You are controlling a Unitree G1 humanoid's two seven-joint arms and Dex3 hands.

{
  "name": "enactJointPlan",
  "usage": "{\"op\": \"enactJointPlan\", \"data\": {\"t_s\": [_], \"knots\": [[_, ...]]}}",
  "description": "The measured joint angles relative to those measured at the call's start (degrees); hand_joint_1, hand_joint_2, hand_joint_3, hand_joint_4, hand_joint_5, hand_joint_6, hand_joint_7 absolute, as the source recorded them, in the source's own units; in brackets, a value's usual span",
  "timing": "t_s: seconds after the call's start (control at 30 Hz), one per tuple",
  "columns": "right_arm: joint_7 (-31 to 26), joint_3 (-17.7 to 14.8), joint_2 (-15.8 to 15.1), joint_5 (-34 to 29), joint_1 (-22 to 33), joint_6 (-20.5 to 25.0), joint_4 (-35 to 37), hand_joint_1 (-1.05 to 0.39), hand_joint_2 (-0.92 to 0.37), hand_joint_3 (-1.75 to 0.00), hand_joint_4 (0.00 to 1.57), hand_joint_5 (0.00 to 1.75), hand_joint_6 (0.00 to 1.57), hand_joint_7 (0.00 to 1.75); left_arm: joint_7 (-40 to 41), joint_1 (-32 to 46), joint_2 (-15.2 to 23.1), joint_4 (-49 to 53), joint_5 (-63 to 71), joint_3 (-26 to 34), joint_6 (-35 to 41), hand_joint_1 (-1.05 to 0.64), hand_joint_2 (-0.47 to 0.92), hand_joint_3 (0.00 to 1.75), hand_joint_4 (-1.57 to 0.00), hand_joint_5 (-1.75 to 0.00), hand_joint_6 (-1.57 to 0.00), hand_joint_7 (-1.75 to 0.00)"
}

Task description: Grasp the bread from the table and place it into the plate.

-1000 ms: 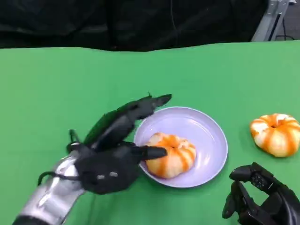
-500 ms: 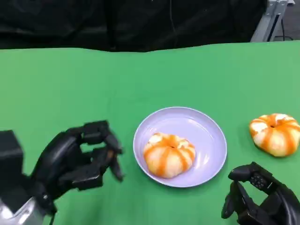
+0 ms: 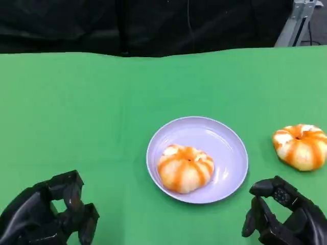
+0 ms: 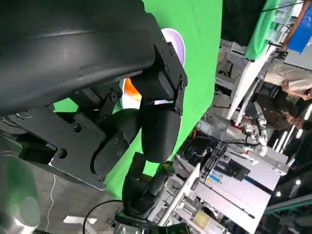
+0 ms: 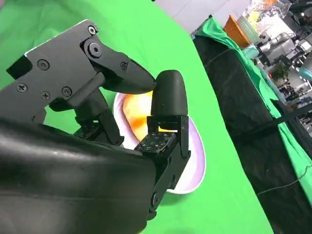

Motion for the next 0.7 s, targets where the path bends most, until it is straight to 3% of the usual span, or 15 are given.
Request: {"op": "enactJointPlan", "data": {"t_s": [0.13, 0.3, 0.43, 0.7], "knots": [[0.0, -0.1, 0.0, 0.0, 0.0, 0.05, 0.0, -0.15, -0.51, -1.12, 0.85, 1.75, 0.85, 1.38, -0.39, -0.03, -0.08, 0.0, 0.01, 0.14, 0.08, -0.14, 0.52, 1.31, -0.93, -1.75, -0.83, -1.65], [0.33, -0.9, -0.76, 0.02, -0.3, 0.42, 0.15, -0.15, -0.53, -1.12, 0.85, 1.75, 0.8, 1.43, -4.44, -0.51, -0.1, 5.15, -2.82, 1.79, 2.06, -0.16, 0.56, 1.13, -0.9, -1.75, -0.86, -1.55], [0.45, -2.67, -2.18, 0.02, -0.33, 1.18, 0.45, -0.16, -0.53, -1.12, 0.84, 1.75, 0.78, 1.45, -5.86, -0.6, -0.04, 10.6, -4.04, 4.38, 4.39, -0.15, 0.54, 1.14, -0.89, -1.75, -0.86, -1.56], [0.65, -2.61, -2.16, 0.04, -0.15, 1.81, 0.25, -0.16, -0.52, -1.1, 0.84, 1.75, 0.78, 1.46, -6.02, -1.93, -0.42, 11.33, -3.64, 4.79, 5.38, -0.16, 0.54, 1.16, -0.89, -1.75, -0.88, -1.51]]}}
